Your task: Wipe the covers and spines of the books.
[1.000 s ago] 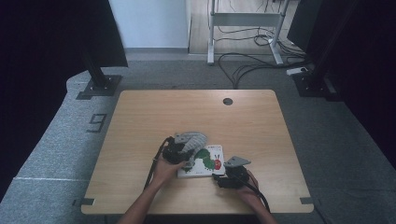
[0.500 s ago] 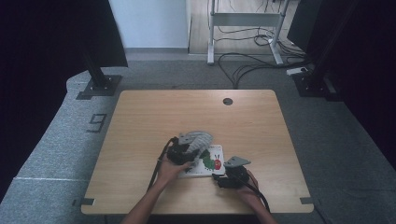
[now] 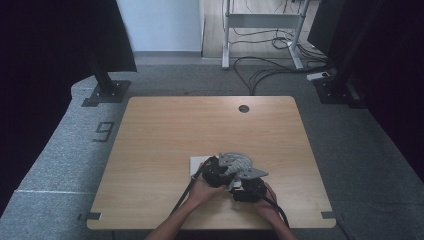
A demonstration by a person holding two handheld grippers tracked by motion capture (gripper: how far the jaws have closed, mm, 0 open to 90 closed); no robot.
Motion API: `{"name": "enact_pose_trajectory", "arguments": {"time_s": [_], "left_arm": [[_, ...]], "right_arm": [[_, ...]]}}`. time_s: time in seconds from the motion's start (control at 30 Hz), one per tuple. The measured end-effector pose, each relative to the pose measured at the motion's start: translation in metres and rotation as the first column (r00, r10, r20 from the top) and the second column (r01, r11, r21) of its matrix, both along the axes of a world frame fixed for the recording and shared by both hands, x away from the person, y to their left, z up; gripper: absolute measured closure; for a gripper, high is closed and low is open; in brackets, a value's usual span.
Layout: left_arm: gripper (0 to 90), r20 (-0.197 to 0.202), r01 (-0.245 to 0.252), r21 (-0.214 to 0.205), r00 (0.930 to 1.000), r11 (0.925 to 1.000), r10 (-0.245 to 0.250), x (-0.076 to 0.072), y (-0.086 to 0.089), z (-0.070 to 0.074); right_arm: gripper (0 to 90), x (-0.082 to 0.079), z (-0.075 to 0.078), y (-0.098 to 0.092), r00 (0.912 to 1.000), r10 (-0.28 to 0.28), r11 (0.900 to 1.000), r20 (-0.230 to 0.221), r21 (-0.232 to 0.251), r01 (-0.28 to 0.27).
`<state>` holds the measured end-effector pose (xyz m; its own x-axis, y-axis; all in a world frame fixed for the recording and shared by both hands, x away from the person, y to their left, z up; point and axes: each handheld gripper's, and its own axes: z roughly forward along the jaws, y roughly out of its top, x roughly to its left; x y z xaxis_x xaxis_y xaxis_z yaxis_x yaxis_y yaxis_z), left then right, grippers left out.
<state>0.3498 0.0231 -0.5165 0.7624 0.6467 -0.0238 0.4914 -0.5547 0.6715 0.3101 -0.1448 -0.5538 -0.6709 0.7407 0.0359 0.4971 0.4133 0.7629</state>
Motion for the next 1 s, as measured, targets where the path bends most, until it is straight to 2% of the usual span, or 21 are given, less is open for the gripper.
{"name": "enact_pose_trajectory", "arguments": {"time_s": [0.23,0.33,0.53,0.87,1.0], "left_arm": [[63.3,0.01,-0.069,0.002,0.9976,0.9976,0.069,0.01,0.019,0.001],[63.3,-0.001,-0.11,-0.02,0.994,0.9938,0.11,0.016,0.03,0.001],[63.2,0.0,-0.165,-0.025,0.9863,0.9859,0.165,0.024,0.055,0.002],[63.1,0.004,-0.218,-0.039,0.9758,0.9751,0.219,0.02,0.088,0.003],[63.2,0.013,-0.217,-0.046,0.9758,0.975,0.218,0.016,0.089,0.007]], "right_arm": [[29.2,0.0,0.0,0.0,1.0,-0.001,1.0,-0.001,0.0,0.001],[29.2,0.0,0.0,0.0,1.0,-0.001,1.0,0.0,0.0,0.001],[29.2,0.0,0.0,0.0,1.0,-0.002,1.0,0.001,0.0,0.002],[29.3,0.0,0.0,0.0,1.0,-0.003,1.0,0.001,0.001,0.003],[29.3,0.0,0.0,0.0,1.0,-0.002,1.0,-0.001,0.003,0.002]]}}
